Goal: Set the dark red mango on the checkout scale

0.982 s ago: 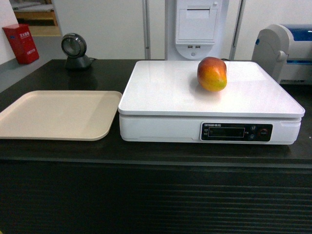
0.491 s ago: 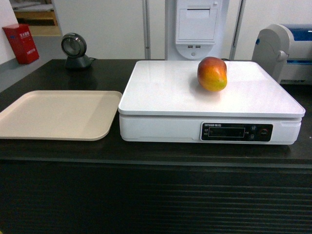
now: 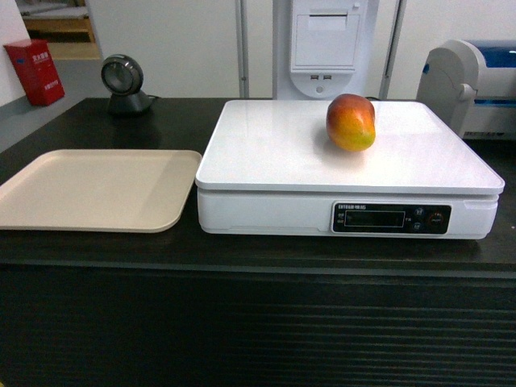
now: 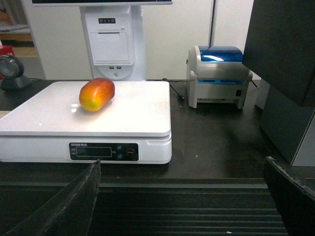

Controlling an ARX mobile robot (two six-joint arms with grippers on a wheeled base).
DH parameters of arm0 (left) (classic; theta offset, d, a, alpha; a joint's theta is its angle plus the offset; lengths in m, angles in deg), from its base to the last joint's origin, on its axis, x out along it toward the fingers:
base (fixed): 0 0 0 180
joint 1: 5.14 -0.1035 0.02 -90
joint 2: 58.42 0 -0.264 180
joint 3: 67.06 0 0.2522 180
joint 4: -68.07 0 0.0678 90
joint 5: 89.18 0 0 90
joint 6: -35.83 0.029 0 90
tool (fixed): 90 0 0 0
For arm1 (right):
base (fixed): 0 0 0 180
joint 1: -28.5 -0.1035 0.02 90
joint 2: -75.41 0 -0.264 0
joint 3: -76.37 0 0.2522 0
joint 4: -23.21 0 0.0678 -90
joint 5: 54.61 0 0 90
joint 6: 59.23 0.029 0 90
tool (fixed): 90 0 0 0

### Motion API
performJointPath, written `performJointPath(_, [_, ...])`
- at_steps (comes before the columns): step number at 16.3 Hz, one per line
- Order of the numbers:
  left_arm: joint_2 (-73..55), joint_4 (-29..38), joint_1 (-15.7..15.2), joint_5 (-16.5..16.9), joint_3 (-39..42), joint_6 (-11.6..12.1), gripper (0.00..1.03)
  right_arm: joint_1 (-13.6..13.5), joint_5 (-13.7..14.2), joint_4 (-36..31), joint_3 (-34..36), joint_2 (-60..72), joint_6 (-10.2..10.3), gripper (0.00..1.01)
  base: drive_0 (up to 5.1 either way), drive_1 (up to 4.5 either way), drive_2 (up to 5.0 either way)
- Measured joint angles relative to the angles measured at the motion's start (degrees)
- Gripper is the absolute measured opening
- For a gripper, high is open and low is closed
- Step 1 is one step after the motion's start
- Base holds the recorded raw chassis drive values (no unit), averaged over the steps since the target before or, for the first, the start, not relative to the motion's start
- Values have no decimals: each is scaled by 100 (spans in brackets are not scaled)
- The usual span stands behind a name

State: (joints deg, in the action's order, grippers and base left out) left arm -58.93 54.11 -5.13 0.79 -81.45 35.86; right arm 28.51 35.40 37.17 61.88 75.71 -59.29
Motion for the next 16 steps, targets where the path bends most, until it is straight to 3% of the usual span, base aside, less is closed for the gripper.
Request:
performJointPath(9, [0, 2, 0, 0, 0, 0, 38, 0, 0, 0, 0, 0, 0, 98, 0, 0, 0])
performJointPath(11, [0, 0, 0, 0, 0, 0, 56, 0, 0, 0, 0, 0, 0, 98, 0, 0, 0])
performJointPath(14, [0, 2, 0, 0, 0, 0, 94, 0, 0, 0, 0, 0, 0, 98, 0, 0, 0])
performJointPath(15, [0, 2, 0, 0, 0, 2, 100, 0, 0, 0, 0, 0, 0, 98, 0, 0, 0])
performJointPath(16, [0, 2, 0, 0, 0, 0, 97, 0, 0, 0, 0, 0, 0, 98, 0, 0, 0])
